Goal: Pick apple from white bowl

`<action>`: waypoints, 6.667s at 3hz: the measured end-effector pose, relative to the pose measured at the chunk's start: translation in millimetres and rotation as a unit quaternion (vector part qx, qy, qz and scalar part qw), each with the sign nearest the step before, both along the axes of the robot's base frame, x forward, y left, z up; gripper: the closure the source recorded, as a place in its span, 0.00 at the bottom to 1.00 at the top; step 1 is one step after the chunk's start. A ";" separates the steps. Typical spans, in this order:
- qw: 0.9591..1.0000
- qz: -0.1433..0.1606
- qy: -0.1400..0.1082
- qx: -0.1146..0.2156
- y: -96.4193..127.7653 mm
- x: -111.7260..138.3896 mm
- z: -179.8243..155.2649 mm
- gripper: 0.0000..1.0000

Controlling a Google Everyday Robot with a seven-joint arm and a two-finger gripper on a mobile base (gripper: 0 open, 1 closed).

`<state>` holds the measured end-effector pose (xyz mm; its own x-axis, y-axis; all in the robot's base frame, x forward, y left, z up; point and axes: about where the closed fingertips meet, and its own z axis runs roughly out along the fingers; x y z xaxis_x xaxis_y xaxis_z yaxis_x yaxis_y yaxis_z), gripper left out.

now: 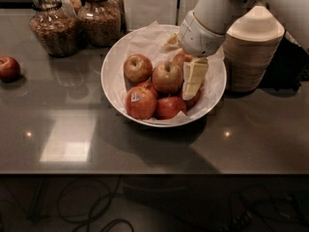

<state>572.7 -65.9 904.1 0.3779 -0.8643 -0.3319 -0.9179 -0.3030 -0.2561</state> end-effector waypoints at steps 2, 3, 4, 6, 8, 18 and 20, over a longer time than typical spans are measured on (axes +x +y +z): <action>1.000 0.000 0.000 0.000 0.0 0.1 -0.1 0.67; 1.000 0.000 0.000 0.000 0.0 0.1 -0.1 0.90; 1.000 0.000 0.000 0.000 0.0 0.1 -0.1 1.00; 0.999 -0.007 0.007 0.042 -2.2 -4.9 3.9 1.00; 0.986 0.011 -0.012 0.166 -0.5 -20.3 76.3 1.00; 0.987 0.032 0.041 0.152 11.4 -11.1 26.3 0.15; 0.986 0.034 0.058 0.150 14.0 -11.7 11.7 0.13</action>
Offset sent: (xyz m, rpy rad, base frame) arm 0.0001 -0.0001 0.0000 -0.0002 -0.0001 -0.0002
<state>561.0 -51.9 915.9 0.3757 -0.6943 -0.6139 -0.9266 -0.2911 -0.2378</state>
